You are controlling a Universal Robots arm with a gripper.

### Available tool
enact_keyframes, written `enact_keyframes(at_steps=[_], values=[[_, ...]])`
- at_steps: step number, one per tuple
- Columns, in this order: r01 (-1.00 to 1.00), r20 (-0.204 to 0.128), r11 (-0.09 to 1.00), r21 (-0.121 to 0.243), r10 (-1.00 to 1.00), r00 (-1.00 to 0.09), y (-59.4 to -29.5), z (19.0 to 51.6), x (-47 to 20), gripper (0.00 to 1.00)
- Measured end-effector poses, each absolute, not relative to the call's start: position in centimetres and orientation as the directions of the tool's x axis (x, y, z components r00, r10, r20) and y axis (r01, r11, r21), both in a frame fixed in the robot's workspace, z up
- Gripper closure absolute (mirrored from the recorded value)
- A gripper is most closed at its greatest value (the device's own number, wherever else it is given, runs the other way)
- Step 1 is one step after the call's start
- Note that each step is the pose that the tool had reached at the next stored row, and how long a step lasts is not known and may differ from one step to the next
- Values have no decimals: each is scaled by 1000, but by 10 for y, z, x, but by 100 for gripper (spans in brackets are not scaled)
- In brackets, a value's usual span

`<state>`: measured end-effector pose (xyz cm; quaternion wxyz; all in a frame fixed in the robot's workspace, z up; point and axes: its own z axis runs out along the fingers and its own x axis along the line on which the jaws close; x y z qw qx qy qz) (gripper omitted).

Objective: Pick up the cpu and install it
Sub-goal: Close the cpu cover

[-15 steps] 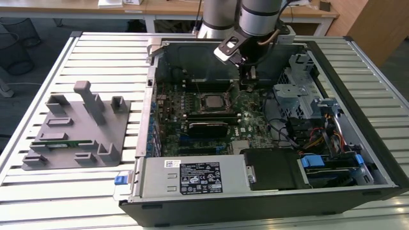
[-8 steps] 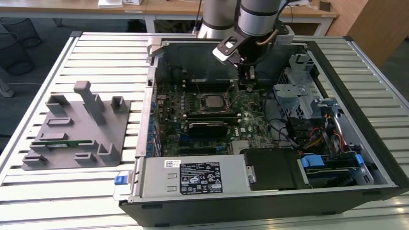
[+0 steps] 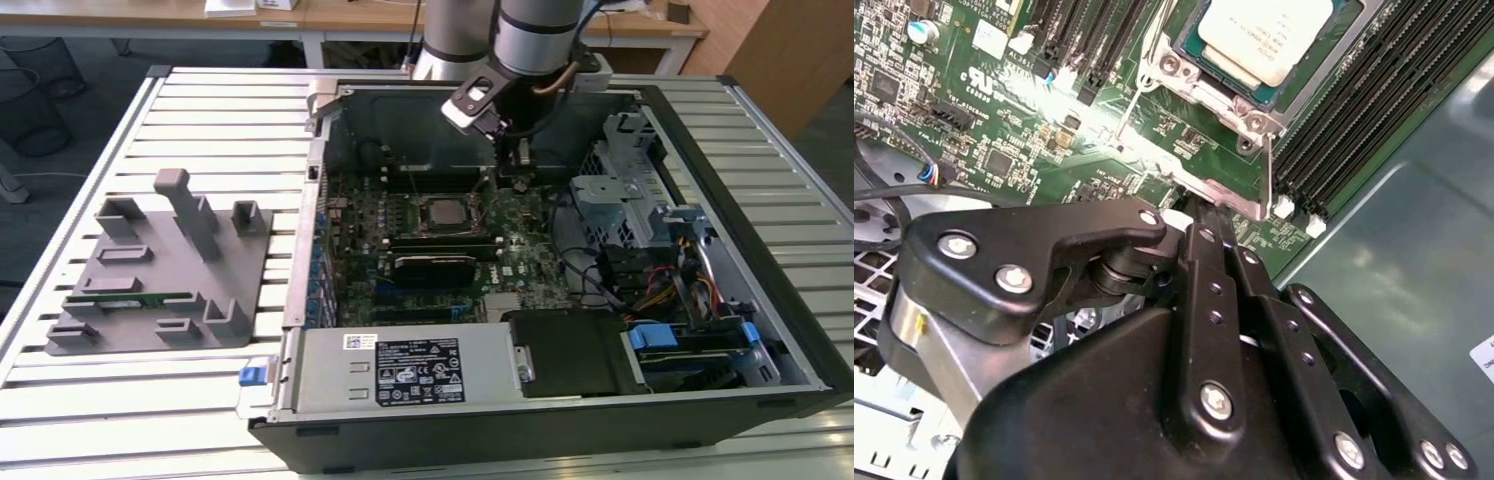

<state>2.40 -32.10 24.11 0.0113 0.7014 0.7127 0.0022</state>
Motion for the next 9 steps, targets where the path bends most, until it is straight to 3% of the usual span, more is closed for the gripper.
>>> enact_keyframes(at_steps=[9], values=[[1000,-13,16,19,1000,-16,-321,240,21,89]])
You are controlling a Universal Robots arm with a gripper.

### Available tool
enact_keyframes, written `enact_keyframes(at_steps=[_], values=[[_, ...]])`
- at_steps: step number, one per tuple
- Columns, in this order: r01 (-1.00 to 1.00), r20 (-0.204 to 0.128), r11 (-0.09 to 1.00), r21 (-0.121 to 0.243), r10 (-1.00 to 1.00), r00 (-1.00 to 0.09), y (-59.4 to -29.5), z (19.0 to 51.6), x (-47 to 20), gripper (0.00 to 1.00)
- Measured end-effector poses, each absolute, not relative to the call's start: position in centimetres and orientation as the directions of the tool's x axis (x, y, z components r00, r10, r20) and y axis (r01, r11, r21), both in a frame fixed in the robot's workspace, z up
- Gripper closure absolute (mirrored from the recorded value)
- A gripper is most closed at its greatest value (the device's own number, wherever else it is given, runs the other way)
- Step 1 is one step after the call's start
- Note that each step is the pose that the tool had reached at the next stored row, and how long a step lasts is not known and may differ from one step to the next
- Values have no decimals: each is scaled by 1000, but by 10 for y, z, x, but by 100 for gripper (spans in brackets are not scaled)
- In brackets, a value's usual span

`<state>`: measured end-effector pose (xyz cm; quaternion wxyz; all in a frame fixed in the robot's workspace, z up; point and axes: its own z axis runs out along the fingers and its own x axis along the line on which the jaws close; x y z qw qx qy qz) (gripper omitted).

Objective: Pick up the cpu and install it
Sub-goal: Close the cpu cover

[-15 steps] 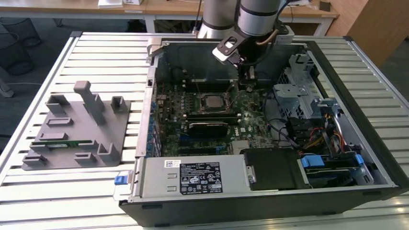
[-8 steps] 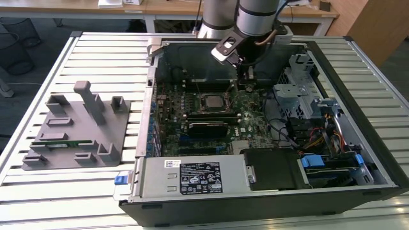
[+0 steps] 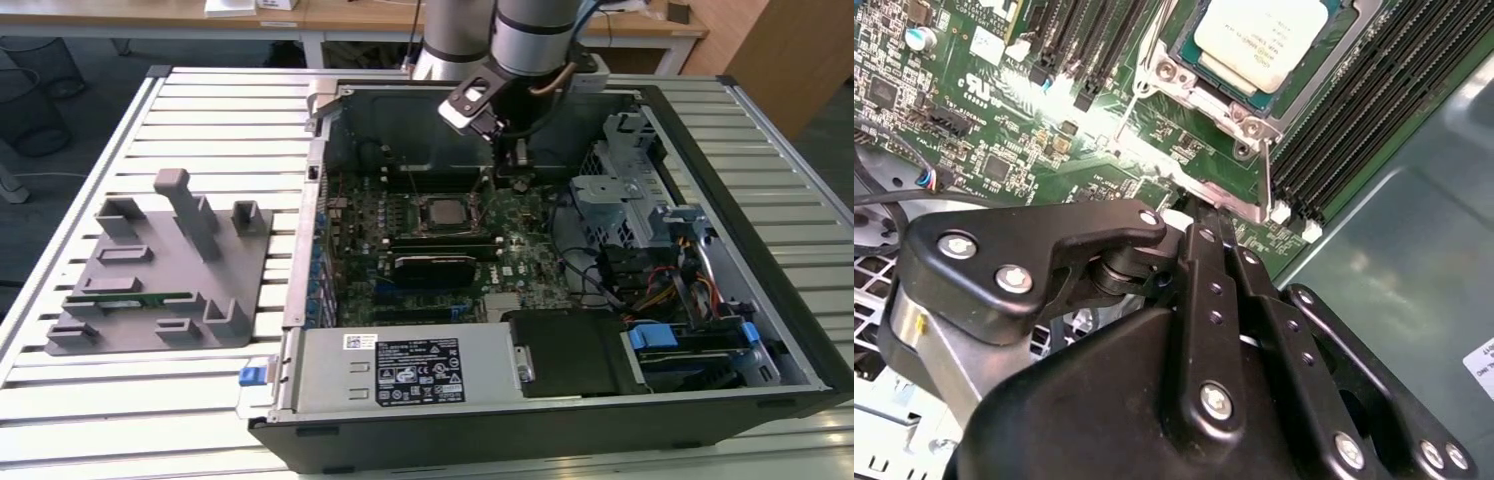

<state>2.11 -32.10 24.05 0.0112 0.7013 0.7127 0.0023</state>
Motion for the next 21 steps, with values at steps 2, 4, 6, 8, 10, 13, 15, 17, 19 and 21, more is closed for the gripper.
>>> enact_keyframes(at_steps=[2,4,6,8,10,13,15,17,19,21], values=[[1000,-13,16,19,1000,-16,-321,240,20,89],[1000,-13,16,19,1000,-16,-321,240,20,89],[1000,-13,16,19,1000,-16,-321,240,19,89],[1000,-13,16,19,1000,-16,-321,240,19,89],[1000,-13,16,19,1000,-16,-321,240,19,89],[1000,-13,16,19,1000,-16,-321,240,18,89],[1000,-13,16,19,1000,-16,-321,240,18,89],[1000,-13,16,19,1000,-16,-321,240,17,89],[1000,-13,16,19,1000,-16,-321,240,16,89],[1000,-13,16,19,1000,-16,-321,240,16,89]])
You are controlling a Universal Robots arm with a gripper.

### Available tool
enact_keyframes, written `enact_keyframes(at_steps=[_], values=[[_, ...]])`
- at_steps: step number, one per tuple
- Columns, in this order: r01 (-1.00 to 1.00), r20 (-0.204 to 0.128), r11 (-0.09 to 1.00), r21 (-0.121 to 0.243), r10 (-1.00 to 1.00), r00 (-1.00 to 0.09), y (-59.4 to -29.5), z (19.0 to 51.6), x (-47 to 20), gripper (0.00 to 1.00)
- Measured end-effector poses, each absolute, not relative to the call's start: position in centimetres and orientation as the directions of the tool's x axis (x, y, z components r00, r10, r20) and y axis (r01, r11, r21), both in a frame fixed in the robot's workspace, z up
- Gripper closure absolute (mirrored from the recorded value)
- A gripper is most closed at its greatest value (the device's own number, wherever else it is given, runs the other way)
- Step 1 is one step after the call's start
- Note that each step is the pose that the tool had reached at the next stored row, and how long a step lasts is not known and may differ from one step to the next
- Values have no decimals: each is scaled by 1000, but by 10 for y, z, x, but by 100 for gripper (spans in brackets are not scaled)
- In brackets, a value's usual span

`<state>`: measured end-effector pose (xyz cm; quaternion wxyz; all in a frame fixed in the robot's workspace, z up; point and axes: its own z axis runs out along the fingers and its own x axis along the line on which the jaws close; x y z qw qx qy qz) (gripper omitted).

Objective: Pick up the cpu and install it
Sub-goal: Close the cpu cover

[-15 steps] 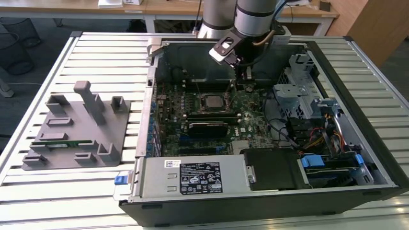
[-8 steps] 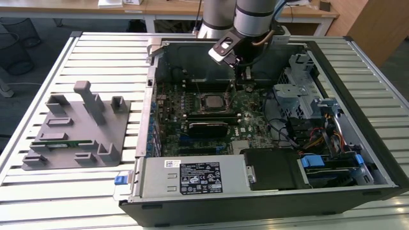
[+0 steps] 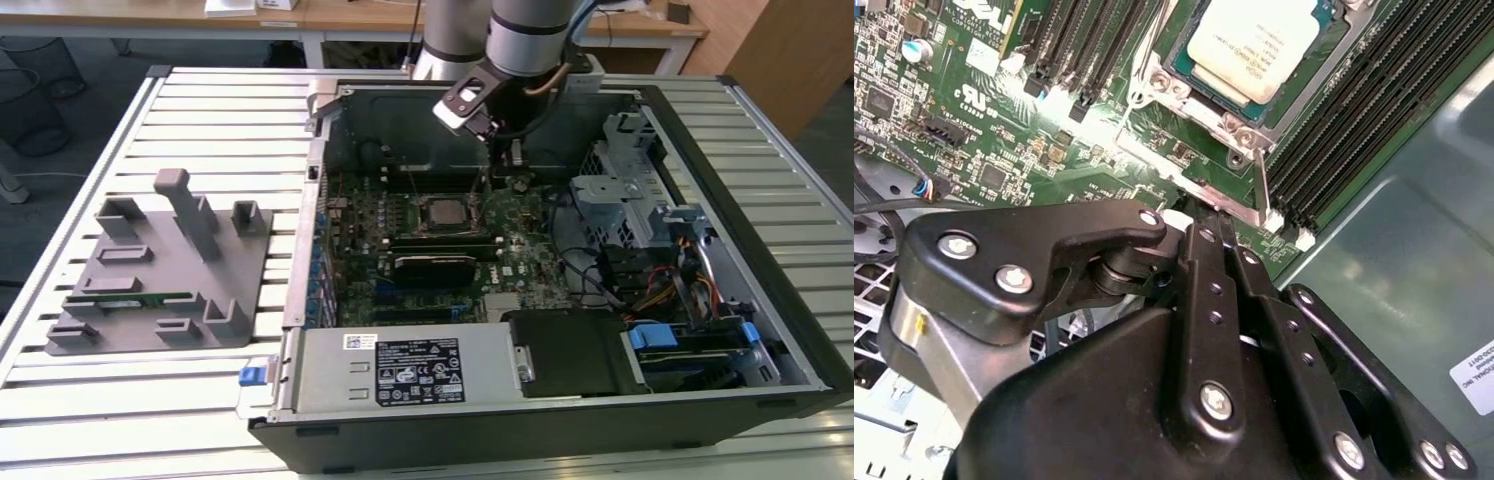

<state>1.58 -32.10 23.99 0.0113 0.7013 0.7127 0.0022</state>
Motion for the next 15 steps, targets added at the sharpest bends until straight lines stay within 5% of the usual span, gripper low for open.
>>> enact_keyframes(at_steps=[15], values=[[1000,-13,16,19,1000,-16,-326,239,9,89]])
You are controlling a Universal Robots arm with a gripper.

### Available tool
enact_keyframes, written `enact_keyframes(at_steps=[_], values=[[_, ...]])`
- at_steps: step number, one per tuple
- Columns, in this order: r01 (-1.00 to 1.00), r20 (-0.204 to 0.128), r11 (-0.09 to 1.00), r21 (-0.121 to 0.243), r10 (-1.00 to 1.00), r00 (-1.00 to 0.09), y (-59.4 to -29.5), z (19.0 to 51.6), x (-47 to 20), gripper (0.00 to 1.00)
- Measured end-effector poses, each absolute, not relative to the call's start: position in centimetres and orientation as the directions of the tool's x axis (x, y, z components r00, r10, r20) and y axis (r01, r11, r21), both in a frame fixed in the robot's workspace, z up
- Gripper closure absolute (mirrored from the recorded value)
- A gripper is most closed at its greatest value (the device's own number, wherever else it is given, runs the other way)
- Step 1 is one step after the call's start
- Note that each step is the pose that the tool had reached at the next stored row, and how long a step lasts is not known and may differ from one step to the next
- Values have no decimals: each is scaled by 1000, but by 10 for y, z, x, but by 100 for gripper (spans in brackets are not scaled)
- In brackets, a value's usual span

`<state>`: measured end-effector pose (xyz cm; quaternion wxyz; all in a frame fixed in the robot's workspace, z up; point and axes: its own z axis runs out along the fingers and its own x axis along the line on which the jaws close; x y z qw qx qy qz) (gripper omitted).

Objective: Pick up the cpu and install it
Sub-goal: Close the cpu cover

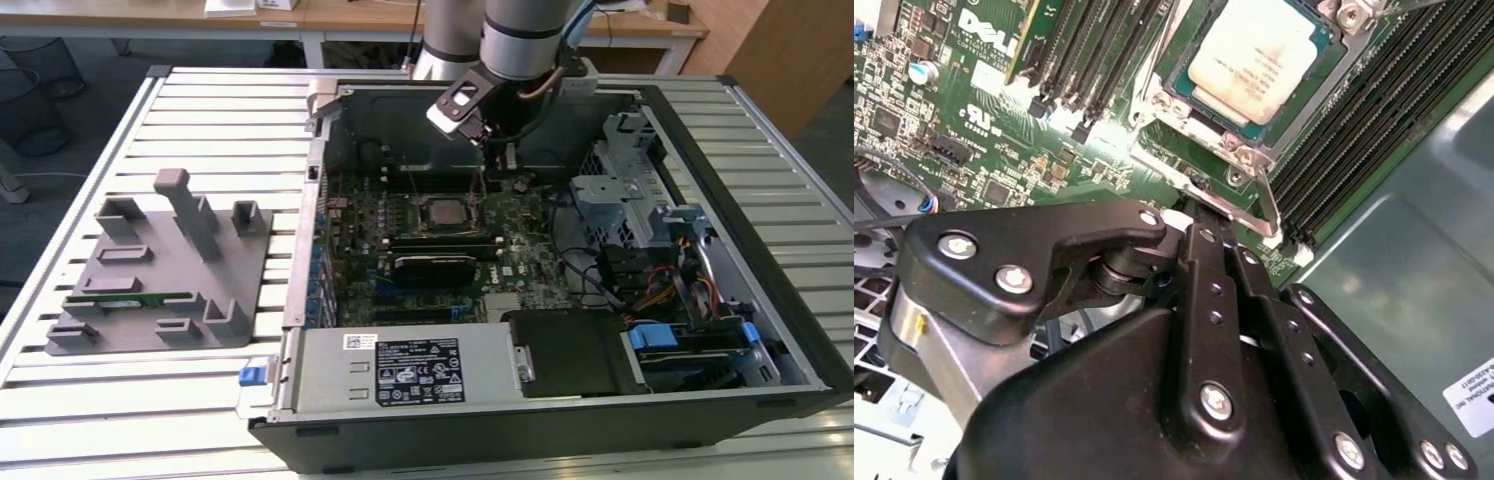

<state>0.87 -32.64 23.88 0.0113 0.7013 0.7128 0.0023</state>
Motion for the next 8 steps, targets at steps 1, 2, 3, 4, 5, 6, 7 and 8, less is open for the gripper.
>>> enact_keyframes(at_steps=[1,2,3,4,5,6,7,8], values=[[1000,-13,16,19,1000,-16,-327,239,9,89],[1000,-13,16,19,1000,-16,-327,239,8,89],[1000,-13,16,19,1000,-16,-328,238,8,89],[1000,-13,16,19,1000,-16,-328,238,8,89],[1000,-13,16,19,1000,-16,-329,238,7,89],[1000,-13,16,19,1000,-16,-329,238,7,89],[1000,-13,16,19,1000,-16,-330,238,7,89],[1000,-13,16,19,1000,-16,-330,238,6,89]])
